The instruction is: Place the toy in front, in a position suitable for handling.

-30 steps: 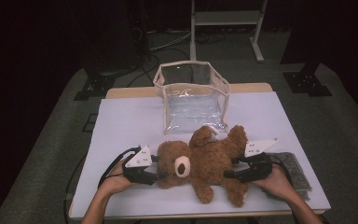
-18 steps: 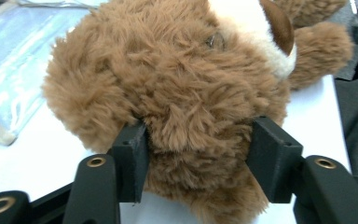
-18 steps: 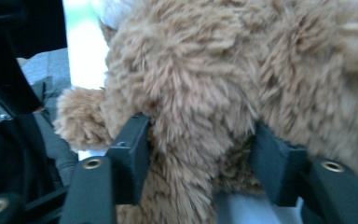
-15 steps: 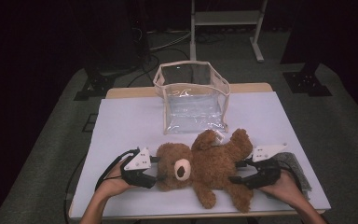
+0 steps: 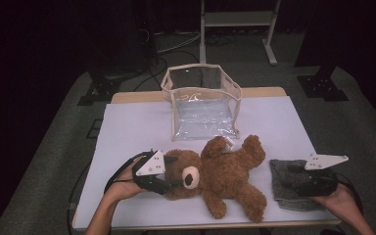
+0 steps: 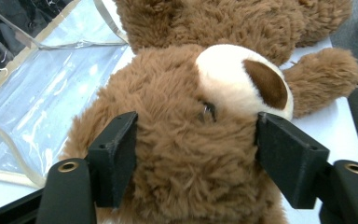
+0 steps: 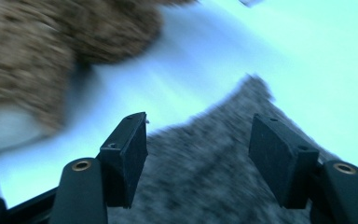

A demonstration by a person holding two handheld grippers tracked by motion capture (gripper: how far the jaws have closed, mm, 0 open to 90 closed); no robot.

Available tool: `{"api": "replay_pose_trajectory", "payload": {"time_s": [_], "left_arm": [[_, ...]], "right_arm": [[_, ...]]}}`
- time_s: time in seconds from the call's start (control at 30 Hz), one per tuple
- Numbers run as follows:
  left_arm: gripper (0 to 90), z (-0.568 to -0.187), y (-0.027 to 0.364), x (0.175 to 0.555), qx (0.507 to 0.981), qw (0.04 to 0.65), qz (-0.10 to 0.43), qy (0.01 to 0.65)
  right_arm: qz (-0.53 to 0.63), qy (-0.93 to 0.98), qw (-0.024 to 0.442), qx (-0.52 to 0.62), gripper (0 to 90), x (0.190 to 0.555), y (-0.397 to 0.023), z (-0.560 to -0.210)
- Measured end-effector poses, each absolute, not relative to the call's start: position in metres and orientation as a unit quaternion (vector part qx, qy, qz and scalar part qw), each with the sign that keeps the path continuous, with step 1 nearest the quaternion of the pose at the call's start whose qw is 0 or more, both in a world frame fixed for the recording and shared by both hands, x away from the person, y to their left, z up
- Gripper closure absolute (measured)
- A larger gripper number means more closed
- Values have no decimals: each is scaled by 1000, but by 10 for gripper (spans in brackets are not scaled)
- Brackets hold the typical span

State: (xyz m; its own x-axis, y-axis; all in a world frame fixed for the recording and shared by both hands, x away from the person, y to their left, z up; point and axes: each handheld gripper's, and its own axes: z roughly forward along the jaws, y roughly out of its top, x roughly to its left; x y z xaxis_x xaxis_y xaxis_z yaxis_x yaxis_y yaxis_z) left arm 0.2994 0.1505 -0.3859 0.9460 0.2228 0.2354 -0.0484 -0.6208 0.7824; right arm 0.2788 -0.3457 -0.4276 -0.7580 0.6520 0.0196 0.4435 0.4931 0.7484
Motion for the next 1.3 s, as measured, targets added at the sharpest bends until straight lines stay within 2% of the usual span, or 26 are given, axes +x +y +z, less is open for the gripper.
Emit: {"api": "replay_pose_trajectory", "payload": {"time_s": [0.23, 0.37, 0.43, 0.53, 0.63, 0.87, 1.07, 1.17, 1.3], "left_arm": [[303, -388, 149, 302, 893, 424, 140, 50], [301, -384, 149, 302, 891, 426, 149, 47], [297, -383, 147, 302, 887, 433, 152, 44], [274, -384, 144, 302, 888, 430, 158, 40], [267, -386, 145, 302, 887, 432, 154, 43], [269, -390, 147, 303, 887, 434, 148, 47], [271, -388, 144, 304, 890, 428, 146, 50], [272, -388, 144, 305, 890, 428, 144, 53], [272, -388, 143, 305, 891, 428, 144, 53]], "right_arm": [[359, 859, 117, 345, 353, 294, -350, -450], [354, 863, 130, 336, 385, 295, -345, -455], [358, 863, 133, 329, 477, 293, -346, -455], [366, 860, 132, 330, 701, 291, -346, -455], [372, 856, 139, 331, 794, 290, -347, -456], [398, 846, 132, 330, 819, 287, -354, -451], [452, 825, 133, 311, 817, 279, -356, -427], [488, 817, 133, 279, 815, 272, -344, -406], [504, 825, 131, 219, 815, 269, -308, -384]]}}
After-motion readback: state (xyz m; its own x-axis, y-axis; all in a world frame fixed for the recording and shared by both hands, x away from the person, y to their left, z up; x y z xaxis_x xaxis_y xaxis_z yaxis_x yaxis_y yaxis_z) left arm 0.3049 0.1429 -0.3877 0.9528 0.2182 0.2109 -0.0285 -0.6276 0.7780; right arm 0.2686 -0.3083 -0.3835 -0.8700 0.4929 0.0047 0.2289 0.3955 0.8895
